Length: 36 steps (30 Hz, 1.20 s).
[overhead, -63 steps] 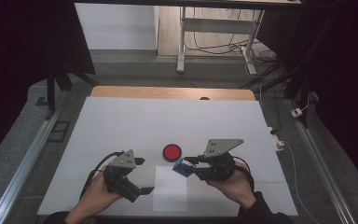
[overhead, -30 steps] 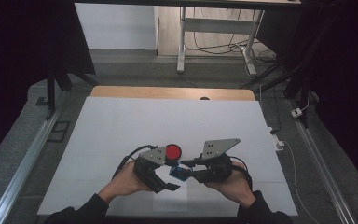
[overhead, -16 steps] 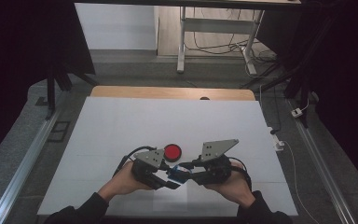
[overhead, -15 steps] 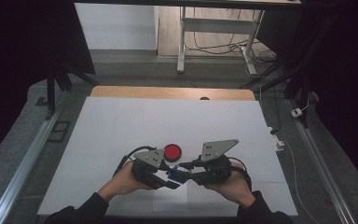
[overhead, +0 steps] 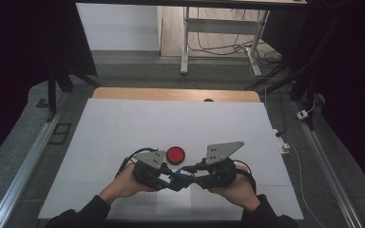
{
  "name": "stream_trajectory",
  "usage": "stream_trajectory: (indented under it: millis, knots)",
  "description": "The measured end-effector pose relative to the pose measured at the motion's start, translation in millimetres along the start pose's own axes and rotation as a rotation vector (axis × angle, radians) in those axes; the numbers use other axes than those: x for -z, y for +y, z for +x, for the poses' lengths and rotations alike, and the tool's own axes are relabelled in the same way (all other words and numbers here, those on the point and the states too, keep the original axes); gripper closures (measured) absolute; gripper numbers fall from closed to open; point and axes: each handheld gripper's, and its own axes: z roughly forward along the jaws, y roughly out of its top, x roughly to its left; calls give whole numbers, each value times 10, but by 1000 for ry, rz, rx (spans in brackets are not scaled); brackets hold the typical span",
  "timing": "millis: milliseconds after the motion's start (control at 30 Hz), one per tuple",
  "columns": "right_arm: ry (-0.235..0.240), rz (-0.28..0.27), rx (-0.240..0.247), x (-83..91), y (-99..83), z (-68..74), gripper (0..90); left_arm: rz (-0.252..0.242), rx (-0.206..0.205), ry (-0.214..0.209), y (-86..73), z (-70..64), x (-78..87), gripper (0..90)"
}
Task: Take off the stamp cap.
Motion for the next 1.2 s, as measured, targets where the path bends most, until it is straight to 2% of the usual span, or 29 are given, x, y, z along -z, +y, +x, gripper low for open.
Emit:
stream_trajectory:
  millis: [300, 367, 500, 600, 667, 767, 900, 1200]
  knots:
    - [39, -28, -20, 26, -4, -24, 703, -1, -57, 14, 27, -52, 22, 690]
    - [56, -30, -32, 25, -9, -33, 704, 2, -87, 21, 29, -70, 25, 691]
    - [64, -40, -39, 31, -19, -49, 704, 9, -62, 23, 37, -55, 22, 691]
    - [8, -29, 13, 30, -8, -9, 704, 39, -13, 38, 21, -20, 16, 691]
    - [-21, -34, 33, 43, 8, 18, 704, 65, -2, 49, 1, -4, 4, 691]
    - [-17, -58, 18, 96, 20, -4, 704, 53, -5, 39, -14, 1, 9, 690]
    - [-27, -57, 4, 102, -12, -33, 704, 44, 6, 41, 6, -6, 17, 689]
    - [-37, -74, 16, 108, -17, -15, 702, 78, 55, 99, -18, -5, 26, 686]
